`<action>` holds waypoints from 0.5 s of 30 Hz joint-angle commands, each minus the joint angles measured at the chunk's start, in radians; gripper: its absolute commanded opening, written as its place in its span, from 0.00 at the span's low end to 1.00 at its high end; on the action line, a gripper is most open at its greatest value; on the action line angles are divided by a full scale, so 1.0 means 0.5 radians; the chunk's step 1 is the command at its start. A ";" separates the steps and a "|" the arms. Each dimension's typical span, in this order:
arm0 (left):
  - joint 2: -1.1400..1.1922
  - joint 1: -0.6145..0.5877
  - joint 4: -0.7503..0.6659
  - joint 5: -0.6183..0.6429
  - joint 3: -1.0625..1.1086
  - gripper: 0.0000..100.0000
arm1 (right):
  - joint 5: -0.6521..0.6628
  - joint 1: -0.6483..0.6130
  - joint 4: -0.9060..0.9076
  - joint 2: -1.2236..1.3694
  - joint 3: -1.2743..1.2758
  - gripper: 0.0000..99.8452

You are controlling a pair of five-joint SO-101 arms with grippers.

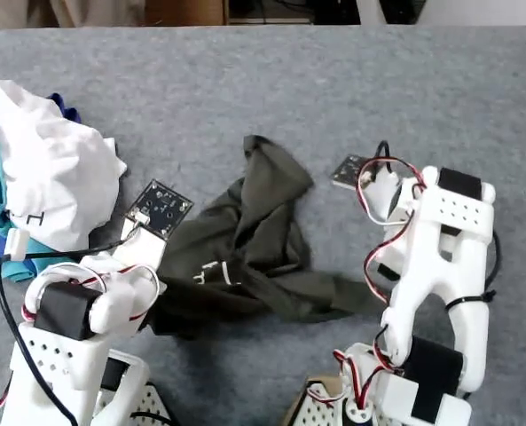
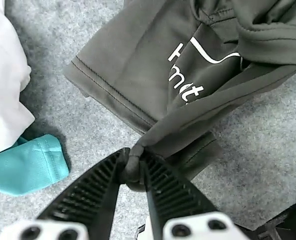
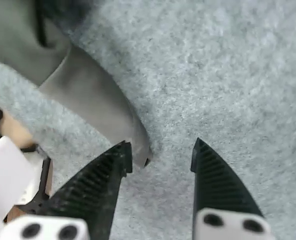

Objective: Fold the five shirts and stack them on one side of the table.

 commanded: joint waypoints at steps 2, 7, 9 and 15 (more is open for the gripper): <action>-0.014 0.025 -0.055 -0.018 0.006 0.02 | 0.012 -0.229 0.061 -0.011 -0.069 0.20; -0.014 0.025 -0.101 -0.012 0.009 0.02 | -0.074 -0.704 0.046 -0.011 0.106 0.20; -0.014 0.012 -0.101 -0.015 0.009 0.02 | -0.074 -0.888 0.031 -0.014 0.192 0.20; -0.014 0.009 -0.086 -0.012 0.009 0.02 | -0.071 -1.257 -0.144 -0.014 0.437 0.20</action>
